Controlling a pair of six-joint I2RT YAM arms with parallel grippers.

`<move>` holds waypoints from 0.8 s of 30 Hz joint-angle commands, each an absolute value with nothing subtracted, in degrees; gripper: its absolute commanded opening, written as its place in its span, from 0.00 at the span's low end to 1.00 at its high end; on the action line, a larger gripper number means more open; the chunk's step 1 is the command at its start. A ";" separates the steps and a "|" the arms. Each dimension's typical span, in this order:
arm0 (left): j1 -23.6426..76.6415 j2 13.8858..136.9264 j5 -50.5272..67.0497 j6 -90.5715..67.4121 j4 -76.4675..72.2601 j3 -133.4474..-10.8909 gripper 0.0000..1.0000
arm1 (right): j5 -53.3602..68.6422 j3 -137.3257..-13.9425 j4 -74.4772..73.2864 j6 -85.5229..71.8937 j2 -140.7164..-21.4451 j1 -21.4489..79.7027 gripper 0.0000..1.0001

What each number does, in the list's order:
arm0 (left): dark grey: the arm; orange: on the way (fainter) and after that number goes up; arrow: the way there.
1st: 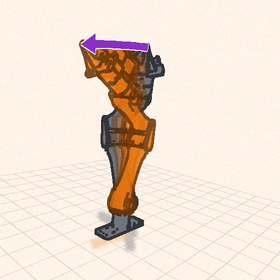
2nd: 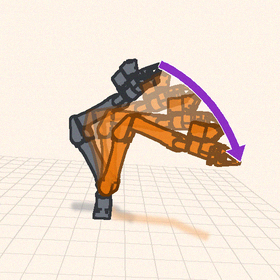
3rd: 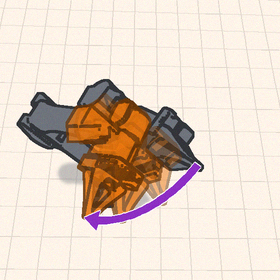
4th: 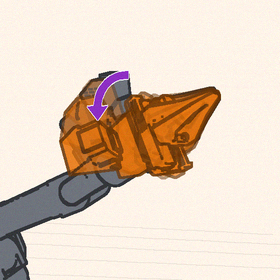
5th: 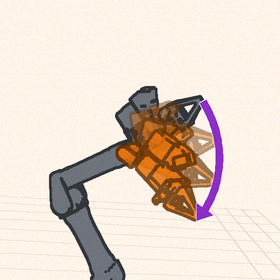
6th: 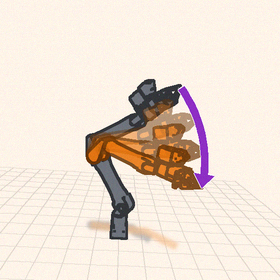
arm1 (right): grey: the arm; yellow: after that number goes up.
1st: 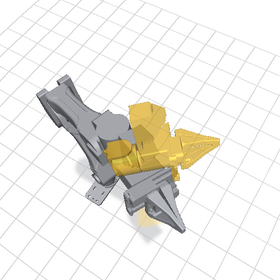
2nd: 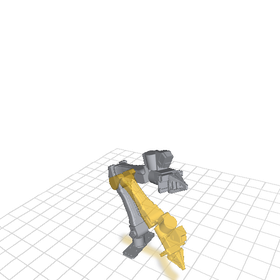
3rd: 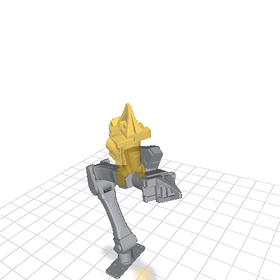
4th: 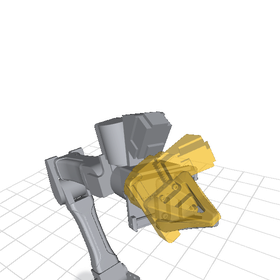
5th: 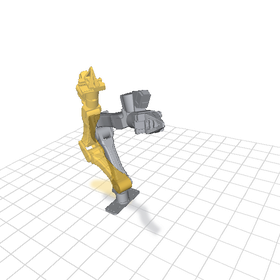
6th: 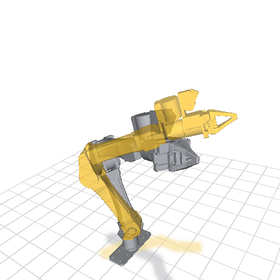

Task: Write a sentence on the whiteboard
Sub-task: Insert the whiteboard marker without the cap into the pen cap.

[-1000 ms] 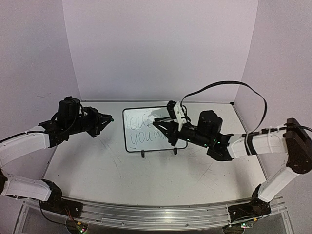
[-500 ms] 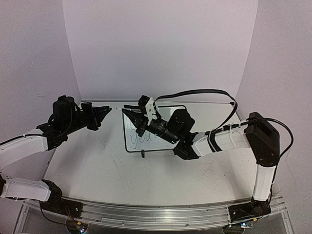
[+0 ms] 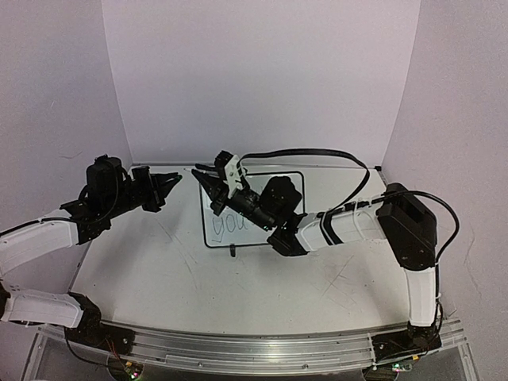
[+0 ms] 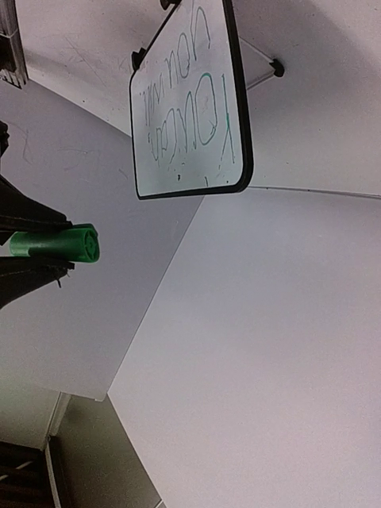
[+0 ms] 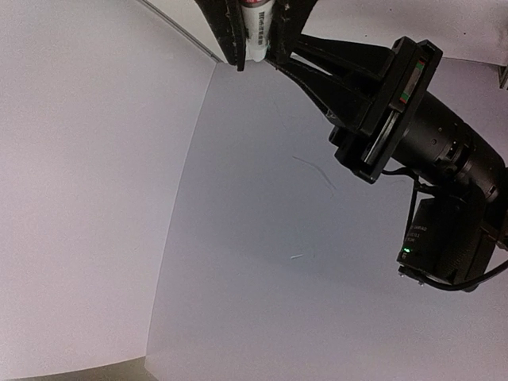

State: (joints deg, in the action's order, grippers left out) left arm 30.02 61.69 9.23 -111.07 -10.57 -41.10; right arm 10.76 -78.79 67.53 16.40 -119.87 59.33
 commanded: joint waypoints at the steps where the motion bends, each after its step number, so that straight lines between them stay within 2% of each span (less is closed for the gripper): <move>1: 30.20 61.10 8.80 -110.87 -12.71 -43.29 0.00 | 10.05 -82.55 66.11 15.86 -121.06 59.93 0.00; 24: 30.17 60.54 7.99 -109.19 -13.56 -43.40 0.00 | 7.25 -85.33 62.65 14.77 -123.81 60.30 0.00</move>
State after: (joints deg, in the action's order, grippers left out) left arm 30.01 61.30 7.85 -110.41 -10.57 -41.10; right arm 8.56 -82.46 62.52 15.71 -122.89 59.94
